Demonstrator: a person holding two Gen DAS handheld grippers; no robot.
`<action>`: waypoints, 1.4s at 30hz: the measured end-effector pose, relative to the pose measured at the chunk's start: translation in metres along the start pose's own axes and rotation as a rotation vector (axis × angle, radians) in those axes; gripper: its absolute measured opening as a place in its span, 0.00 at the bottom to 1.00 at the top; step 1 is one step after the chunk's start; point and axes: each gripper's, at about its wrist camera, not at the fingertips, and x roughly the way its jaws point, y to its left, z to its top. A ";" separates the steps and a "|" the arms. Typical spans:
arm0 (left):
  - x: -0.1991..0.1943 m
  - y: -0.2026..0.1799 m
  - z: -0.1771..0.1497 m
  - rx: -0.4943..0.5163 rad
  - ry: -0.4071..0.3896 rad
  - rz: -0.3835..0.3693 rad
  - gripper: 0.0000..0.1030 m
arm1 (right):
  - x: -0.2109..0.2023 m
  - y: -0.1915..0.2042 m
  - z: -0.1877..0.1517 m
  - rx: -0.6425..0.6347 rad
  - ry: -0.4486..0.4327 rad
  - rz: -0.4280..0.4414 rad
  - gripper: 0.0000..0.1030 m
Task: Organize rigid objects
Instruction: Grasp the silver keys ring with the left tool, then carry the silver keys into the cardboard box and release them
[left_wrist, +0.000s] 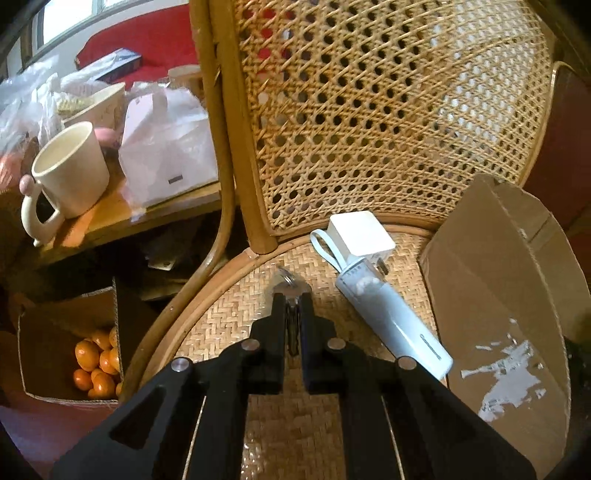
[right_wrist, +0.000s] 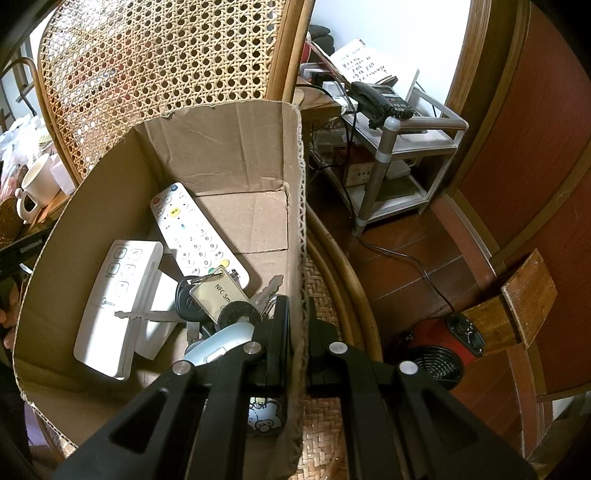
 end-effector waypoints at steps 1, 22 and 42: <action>-0.003 -0.002 0.000 0.005 -0.001 -0.002 0.06 | 0.000 -0.001 0.000 0.001 0.000 0.000 0.07; -0.018 0.016 -0.002 -0.055 -0.018 0.011 0.06 | 0.000 0.001 -0.001 -0.001 0.001 0.000 0.07; -0.050 0.010 0.003 -0.040 -0.081 -0.018 0.06 | 0.000 0.001 -0.001 -0.002 0.001 -0.001 0.07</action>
